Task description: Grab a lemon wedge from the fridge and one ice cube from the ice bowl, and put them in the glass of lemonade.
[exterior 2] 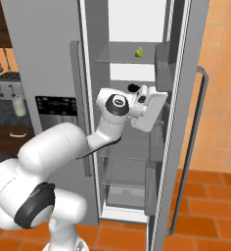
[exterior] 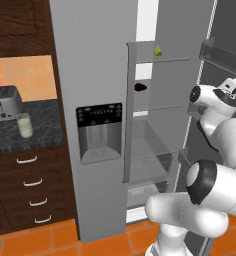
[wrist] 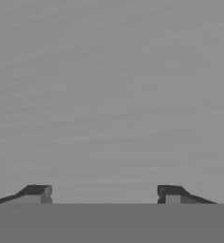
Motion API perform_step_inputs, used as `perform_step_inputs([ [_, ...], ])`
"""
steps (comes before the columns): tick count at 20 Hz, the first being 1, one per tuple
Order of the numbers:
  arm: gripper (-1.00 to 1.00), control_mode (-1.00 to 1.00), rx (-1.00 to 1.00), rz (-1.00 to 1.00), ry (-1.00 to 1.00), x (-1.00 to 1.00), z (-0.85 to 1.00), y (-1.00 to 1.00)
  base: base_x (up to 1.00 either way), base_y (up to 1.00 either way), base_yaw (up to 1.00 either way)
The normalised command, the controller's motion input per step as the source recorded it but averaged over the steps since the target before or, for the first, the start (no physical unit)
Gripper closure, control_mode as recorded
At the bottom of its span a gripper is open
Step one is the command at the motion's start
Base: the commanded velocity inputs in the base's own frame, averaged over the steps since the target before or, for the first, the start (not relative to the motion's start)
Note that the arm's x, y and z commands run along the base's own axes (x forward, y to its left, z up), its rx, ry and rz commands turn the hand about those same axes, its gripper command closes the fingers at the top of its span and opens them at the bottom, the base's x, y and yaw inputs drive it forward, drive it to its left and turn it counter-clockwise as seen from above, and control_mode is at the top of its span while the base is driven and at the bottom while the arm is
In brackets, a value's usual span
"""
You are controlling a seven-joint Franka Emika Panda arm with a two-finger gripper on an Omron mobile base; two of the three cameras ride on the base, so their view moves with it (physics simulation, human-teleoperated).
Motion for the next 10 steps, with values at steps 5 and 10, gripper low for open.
perform_step_inputs([
  [5, -1.00, -1.00, 0.00, 0.00, 0.00, -0.24, 0.00, -0.07, 0.00, 0.00, 0.00],
  [10, -1.00, -1.00, 0.07, 0.06, -0.07, -0.19, 0.01, 0.80, 0.00, 0.00, 0.00],
])
